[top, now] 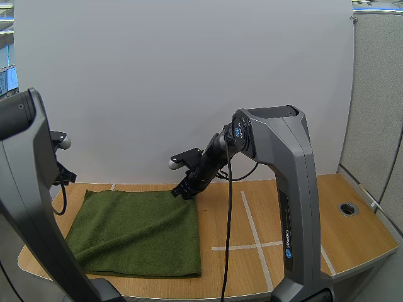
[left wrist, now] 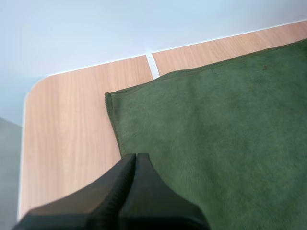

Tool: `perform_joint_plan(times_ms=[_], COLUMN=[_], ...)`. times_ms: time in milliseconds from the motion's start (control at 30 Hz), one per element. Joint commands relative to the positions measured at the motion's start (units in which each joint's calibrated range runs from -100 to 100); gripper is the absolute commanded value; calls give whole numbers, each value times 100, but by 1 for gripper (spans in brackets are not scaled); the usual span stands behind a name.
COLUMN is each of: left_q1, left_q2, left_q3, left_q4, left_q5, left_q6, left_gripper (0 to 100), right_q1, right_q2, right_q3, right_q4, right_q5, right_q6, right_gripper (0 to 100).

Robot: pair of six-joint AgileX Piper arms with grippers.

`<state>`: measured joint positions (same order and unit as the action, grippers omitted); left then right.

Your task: Fold the towel

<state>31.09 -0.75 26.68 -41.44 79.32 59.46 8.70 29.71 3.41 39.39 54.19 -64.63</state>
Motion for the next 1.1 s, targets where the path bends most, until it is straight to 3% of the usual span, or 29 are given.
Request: perform_joint_plan(times_ms=[0, 333, 567, 900, 1067], left_q1=[-196, -511, -714, -930, -947], left_q2=[928, 2061, 2673, 3252, 3406], left_q3=[-437, -1160, -1579, -1884, -1884], left_q4=[-91, -163, -163, -92, 27], left_q5=[-44, -84, -921, -1434, -1936], left_q6=[-197, -209, -292, -307, -307], left_gripper=[0, 0, 0, 0, 0], right_q1=[-31, -31, -31, -31, -31], right_q2=[-43, -43, -43, -43, -43], right_q3=[-2, -2, -2, -2, -2], right_q4=[-152, -152, -152, -152, -152], right_q5=[258, 258, 258, 258, 258], right_q6=[68, 90, 90, 90, 90], right_gripper=[0, 0, 0, 0, 0])
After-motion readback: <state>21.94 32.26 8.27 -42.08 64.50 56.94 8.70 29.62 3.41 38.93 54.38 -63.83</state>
